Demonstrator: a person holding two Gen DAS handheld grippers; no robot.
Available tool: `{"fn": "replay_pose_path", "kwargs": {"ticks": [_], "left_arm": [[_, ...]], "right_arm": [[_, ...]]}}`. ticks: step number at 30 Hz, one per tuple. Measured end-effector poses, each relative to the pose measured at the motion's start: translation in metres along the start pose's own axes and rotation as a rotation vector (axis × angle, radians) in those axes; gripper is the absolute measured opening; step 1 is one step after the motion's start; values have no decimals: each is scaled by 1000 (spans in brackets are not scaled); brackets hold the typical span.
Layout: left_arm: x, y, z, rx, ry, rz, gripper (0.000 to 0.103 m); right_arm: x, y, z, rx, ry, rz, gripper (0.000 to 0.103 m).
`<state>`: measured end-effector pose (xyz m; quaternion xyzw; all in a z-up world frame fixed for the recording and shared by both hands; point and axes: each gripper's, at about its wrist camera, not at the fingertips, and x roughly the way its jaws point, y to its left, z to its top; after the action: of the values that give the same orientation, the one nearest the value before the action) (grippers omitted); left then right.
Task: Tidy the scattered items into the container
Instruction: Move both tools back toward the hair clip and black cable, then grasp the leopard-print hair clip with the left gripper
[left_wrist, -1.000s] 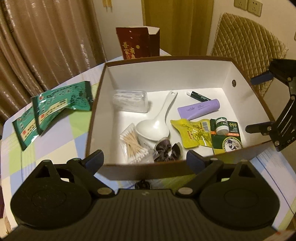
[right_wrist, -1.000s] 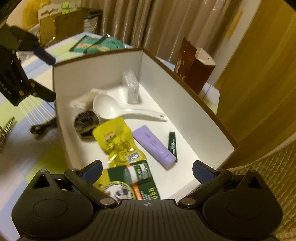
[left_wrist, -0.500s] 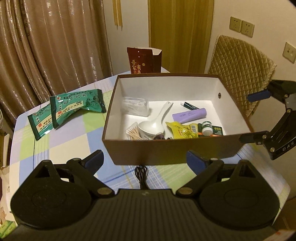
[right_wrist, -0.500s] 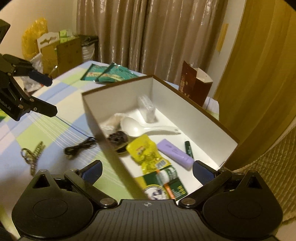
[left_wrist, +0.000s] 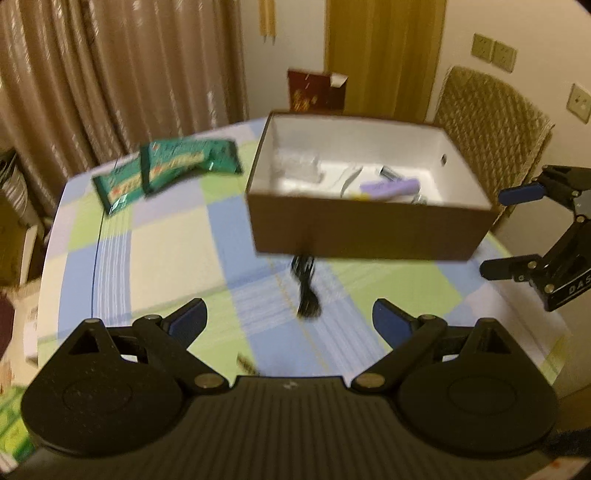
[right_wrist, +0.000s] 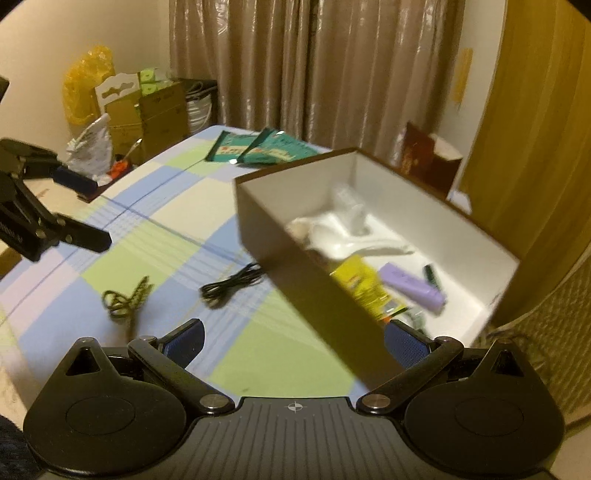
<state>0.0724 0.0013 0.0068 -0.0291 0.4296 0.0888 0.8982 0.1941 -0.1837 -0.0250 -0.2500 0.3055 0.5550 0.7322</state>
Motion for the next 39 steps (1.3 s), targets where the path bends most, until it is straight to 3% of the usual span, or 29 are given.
{"fn": "replay_pose_path", "kwargs": {"ticks": [8, 20, 33, 39], "left_arm": [[0, 14, -34, -46, 69, 18, 94], [10, 21, -59, -50, 128, 2, 95], [41, 9, -92, 123, 78, -133, 96], [63, 11, -97, 235, 91, -111, 92]], "right_arm": [[19, 29, -12, 0, 51, 40, 101], [42, 51, -24, 16, 107, 40, 101], [59, 45, -49, 95, 199, -14, 101], [63, 37, -56, 133, 231, -38, 101]]}}
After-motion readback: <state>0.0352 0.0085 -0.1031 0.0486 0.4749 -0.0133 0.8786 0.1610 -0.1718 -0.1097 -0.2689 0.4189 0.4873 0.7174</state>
